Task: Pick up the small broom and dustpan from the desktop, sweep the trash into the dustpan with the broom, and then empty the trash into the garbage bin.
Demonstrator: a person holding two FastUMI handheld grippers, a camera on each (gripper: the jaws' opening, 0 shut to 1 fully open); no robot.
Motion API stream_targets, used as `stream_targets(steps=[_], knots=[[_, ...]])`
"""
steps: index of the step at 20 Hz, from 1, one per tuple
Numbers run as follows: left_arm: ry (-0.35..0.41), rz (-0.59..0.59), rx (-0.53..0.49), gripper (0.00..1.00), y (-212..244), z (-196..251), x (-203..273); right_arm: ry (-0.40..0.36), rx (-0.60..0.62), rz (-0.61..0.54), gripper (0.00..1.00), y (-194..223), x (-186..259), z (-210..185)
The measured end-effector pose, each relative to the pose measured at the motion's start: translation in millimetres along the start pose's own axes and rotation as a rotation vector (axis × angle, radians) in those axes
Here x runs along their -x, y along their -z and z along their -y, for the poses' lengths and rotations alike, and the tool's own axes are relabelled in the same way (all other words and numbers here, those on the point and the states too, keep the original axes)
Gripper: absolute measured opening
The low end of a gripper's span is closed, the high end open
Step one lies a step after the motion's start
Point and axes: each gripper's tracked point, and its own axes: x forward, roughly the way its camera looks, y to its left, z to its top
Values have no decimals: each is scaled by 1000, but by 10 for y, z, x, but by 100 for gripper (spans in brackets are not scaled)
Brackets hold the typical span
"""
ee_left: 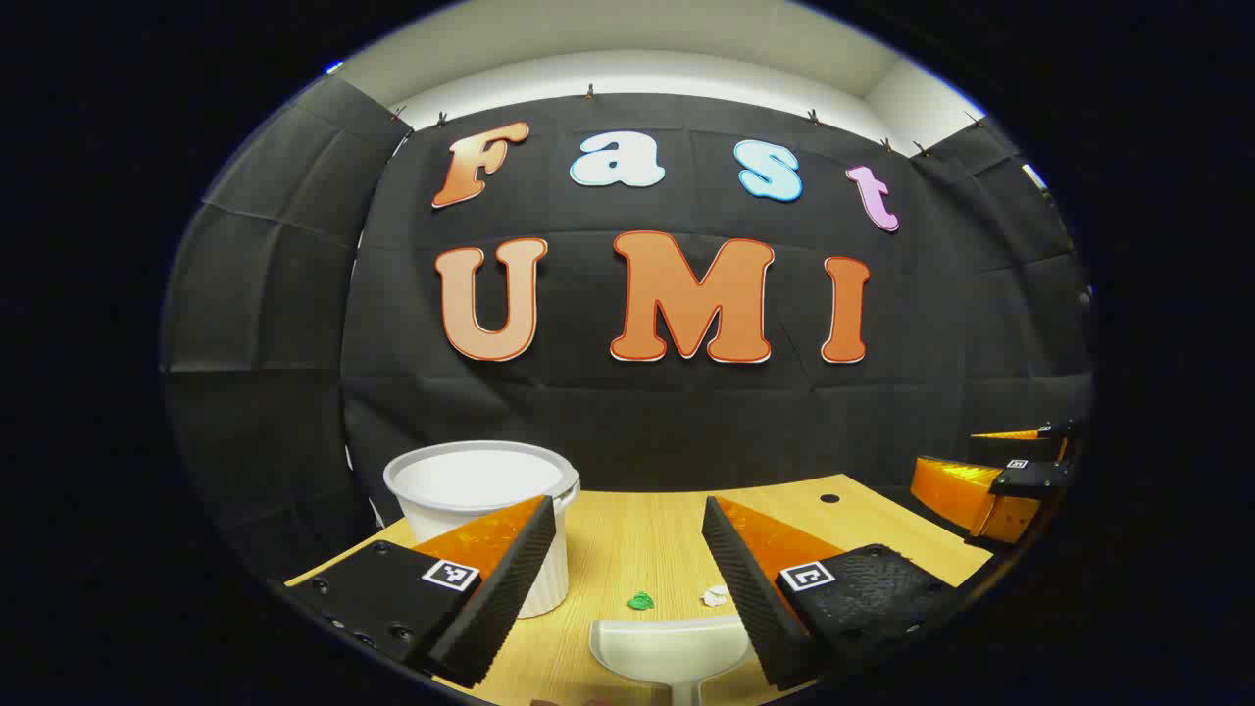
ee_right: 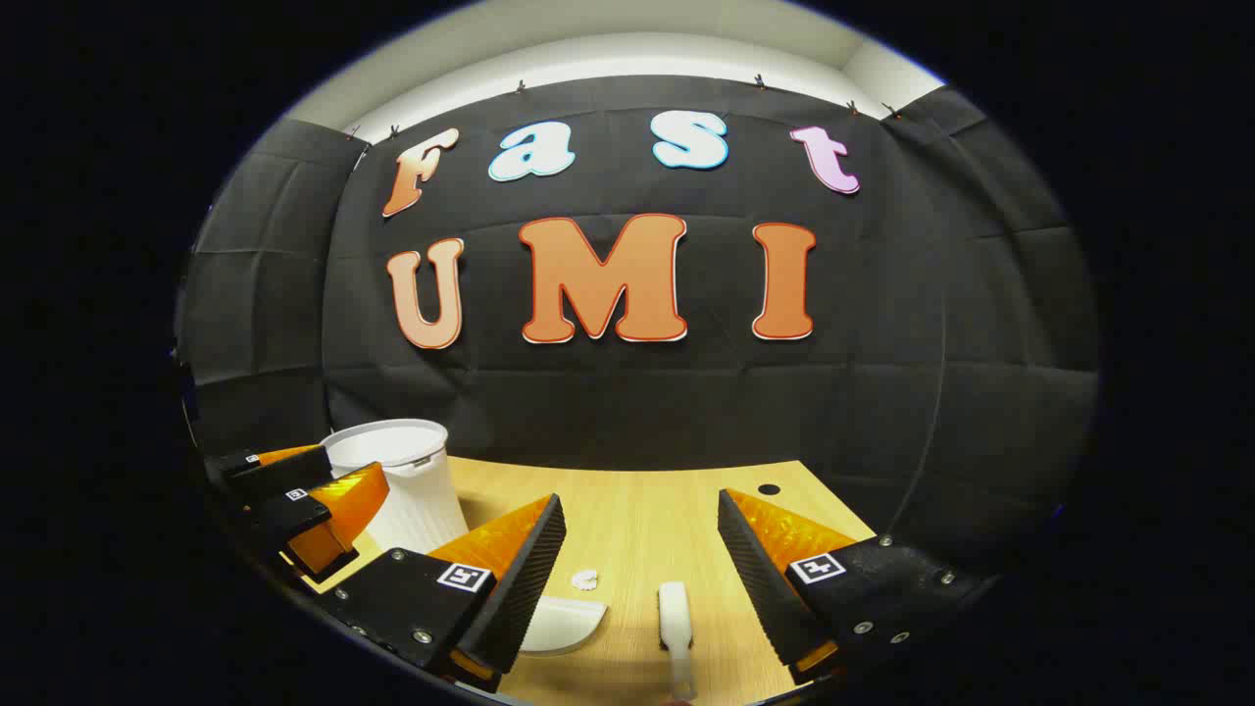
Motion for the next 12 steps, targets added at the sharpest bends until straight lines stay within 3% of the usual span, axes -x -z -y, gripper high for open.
stream_targets(steps=[7,12], knots=[[-2,35,-21,95,-132,48,-17,29,10,-19,95,7,-42,93],[26,20,-13,95,-149,167,-47,7,6,1,95,-71,-49,20]])
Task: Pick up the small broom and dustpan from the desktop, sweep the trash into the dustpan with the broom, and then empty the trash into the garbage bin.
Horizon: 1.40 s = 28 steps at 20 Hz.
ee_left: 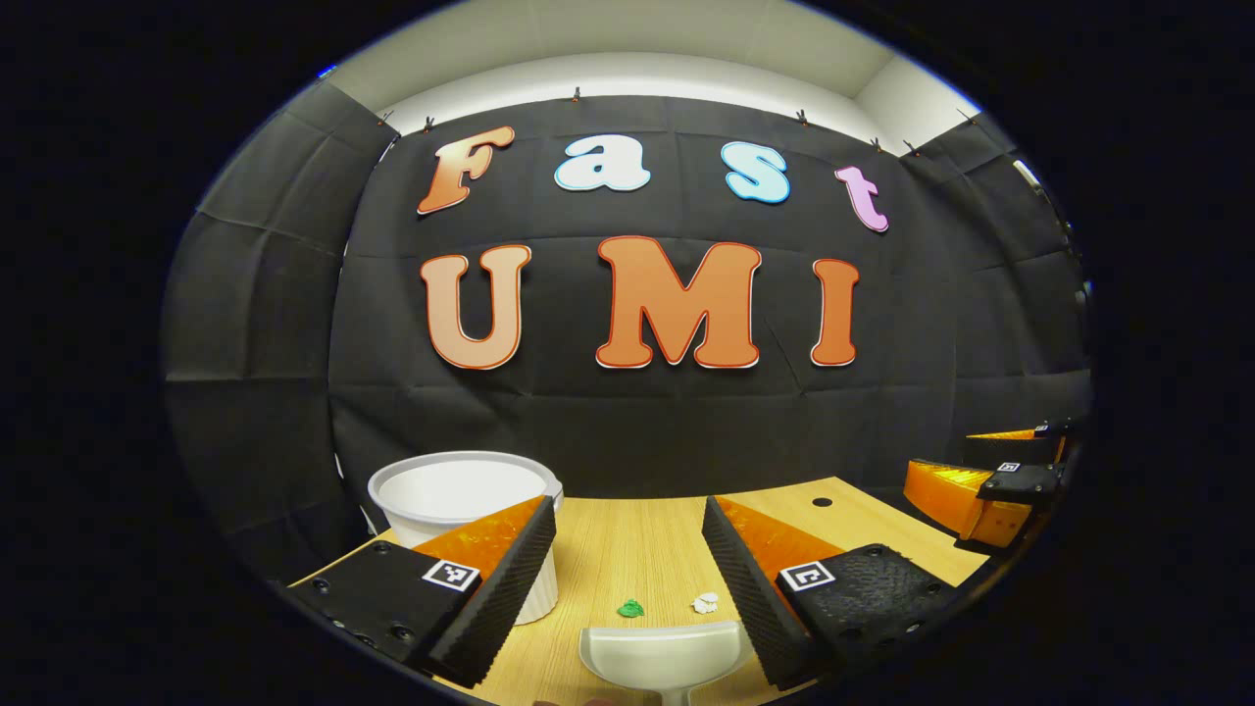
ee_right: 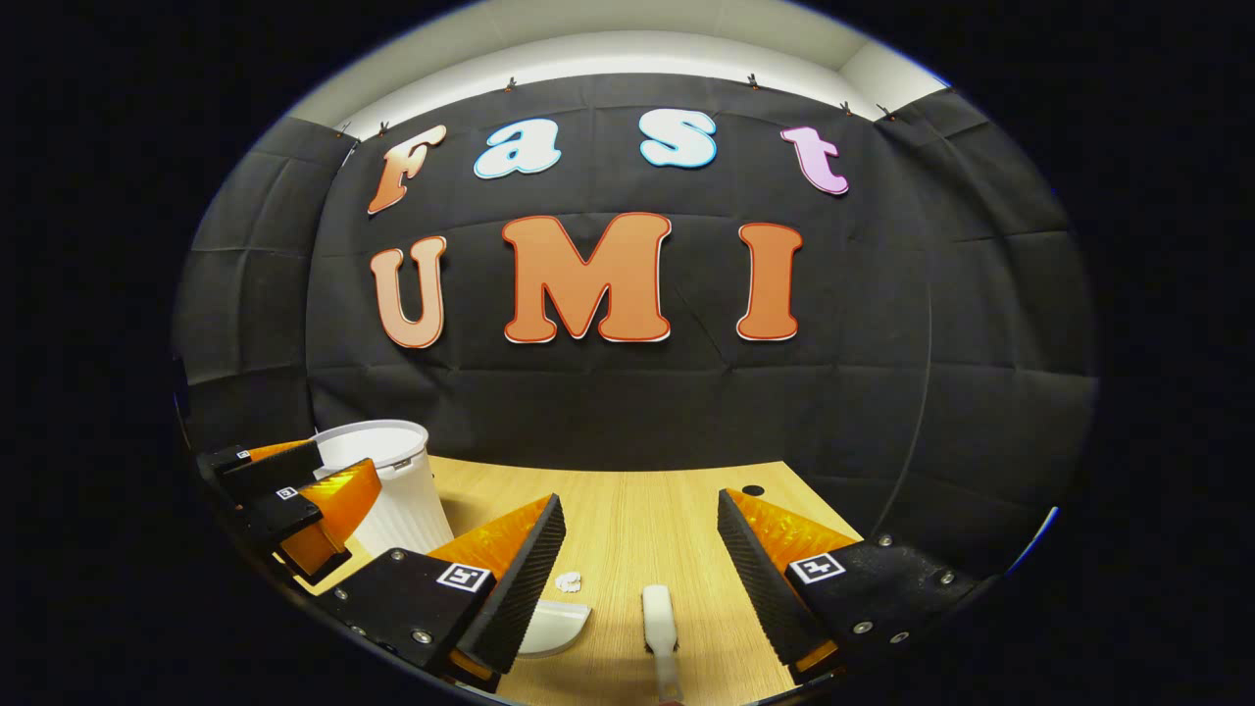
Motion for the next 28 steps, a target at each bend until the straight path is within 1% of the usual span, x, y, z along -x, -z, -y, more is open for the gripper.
stream_targets(steps=[2,7,9,15,23,28], knots=[[-20,5,-5,95,-36,-65,-5,-3,-2,8,95,-25,11,1],[-16,-5,-7,95,-13,-106,-64,-1,-15,6,95,-17,13,7],[-30,-2,-14,95,-17,-156,-93,0,-10,2,95,-4,17,8],[-12,-27,-5,95,71,-115,-94,0,3,-3,95,-4,12,-10],[-28,-55,-10,95,159,-189,-117,-8,14,1,95,-19,-23,-53],[-26,-69,-17,95,214,-195,-127,-7,14,-13,95,29,-59,-52]])
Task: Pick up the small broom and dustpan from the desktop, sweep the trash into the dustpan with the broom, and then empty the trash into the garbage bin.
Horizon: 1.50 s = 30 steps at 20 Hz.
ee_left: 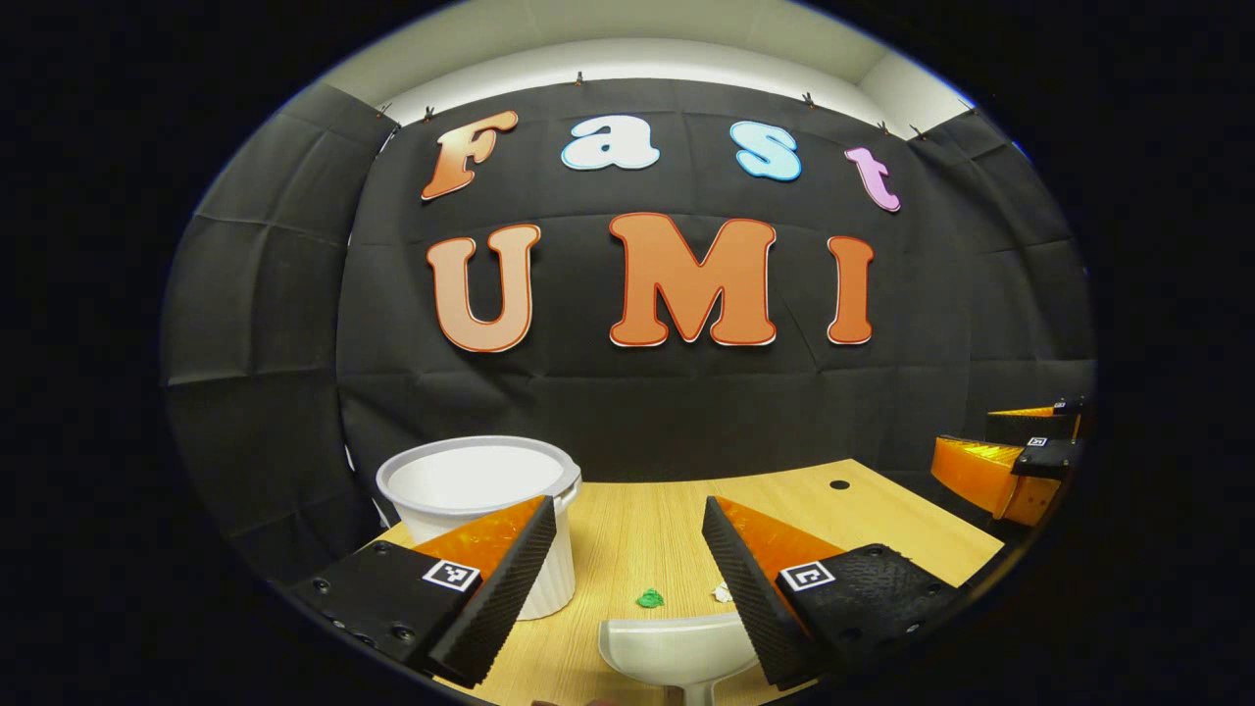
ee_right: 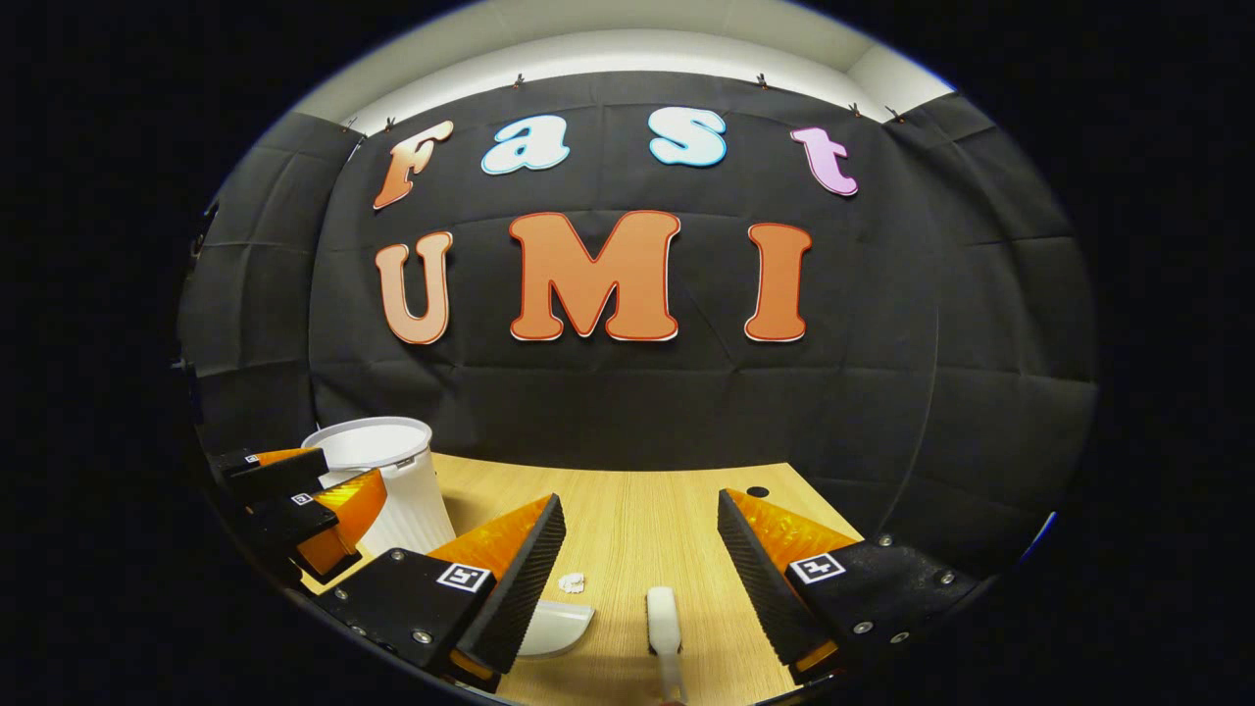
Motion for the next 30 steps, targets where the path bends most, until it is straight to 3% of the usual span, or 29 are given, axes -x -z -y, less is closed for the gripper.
stream_targets(steps=[8,15,20,24,27,30], knots=[[35,-77,-22,95,273,91,-65,7,15,-41,95,153,-72,78],[178,-377,-149,95,1098,268,124,-7,23,-95,95,419,-115,281],[228,-638,-84,95,1615,446,272,14,-24,-142,95,612,-149,618],[253,-930,-40,97,2054,595,575,30,70,-128,95,631,-157,838],[241,-1172,31,98,2375,568,757,-6,36,-154,95,728,-181,866],[207,-1342,114,98,2557,495,724,-6,12,-182,95,841,-183,974]])
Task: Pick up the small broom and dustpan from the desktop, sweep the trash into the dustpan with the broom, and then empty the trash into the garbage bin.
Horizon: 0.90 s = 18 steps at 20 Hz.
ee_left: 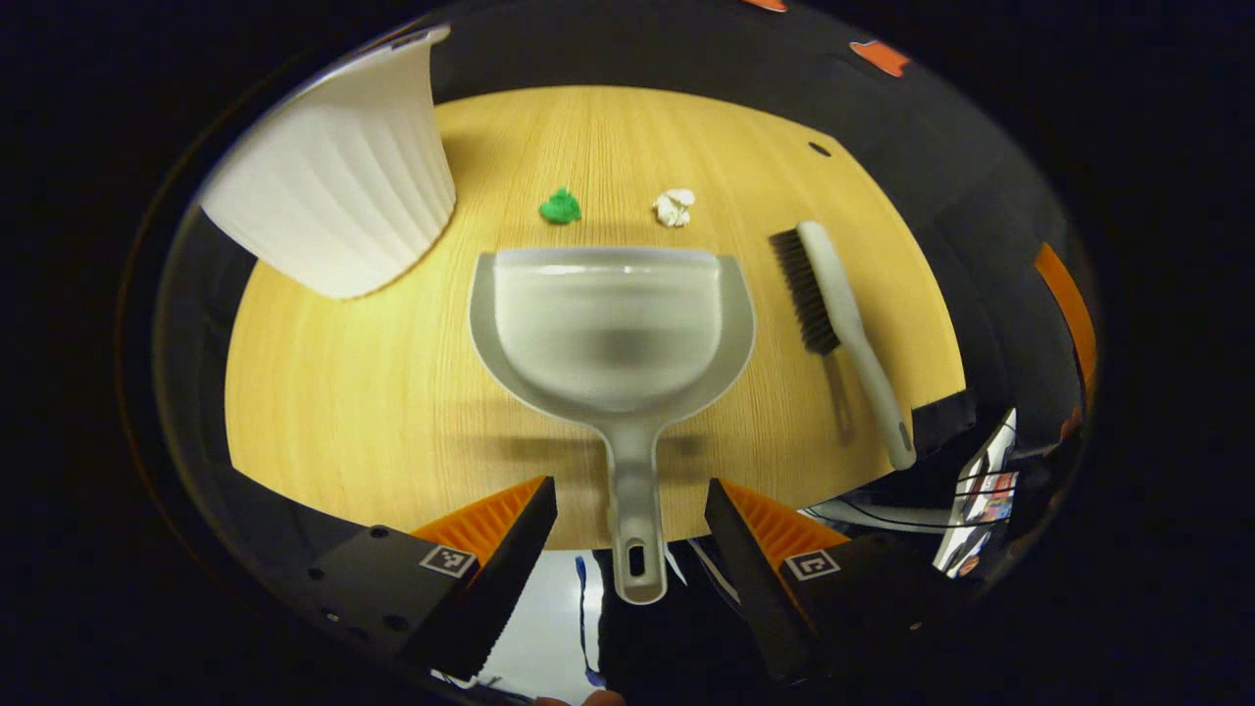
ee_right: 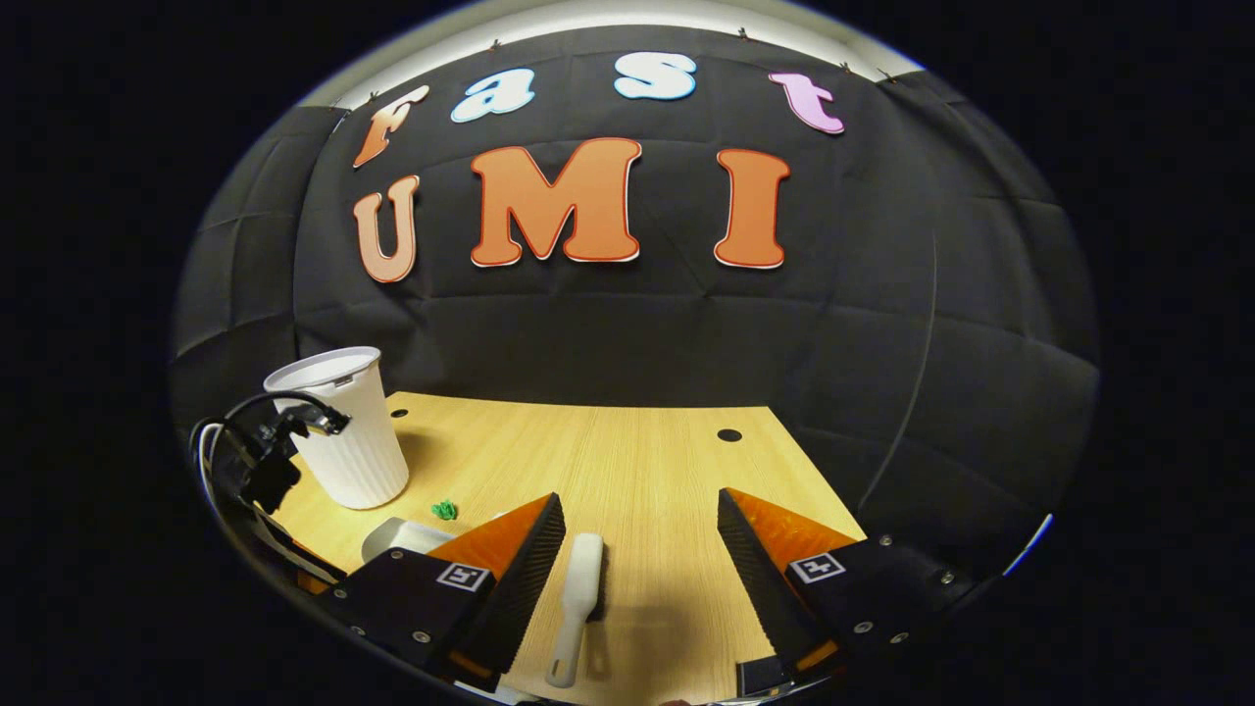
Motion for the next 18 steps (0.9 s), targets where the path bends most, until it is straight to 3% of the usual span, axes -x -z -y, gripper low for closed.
stream_targets(steps=[8,11,14,18], knots=[[-5,-215,81,98,-190,47,-350,3,-21,-65,95,173,-94,194],[-17,-229,118,97,-225,-2,-421,1,-17,-70,95,176,-110,206],[-30,-245,142,72,-191,-53,-411,-10,-19,-86,95,190,-158,151],[-5,-261,182,54,-147,-36,-502,-32,-29,-117,95,227,-208,29]])
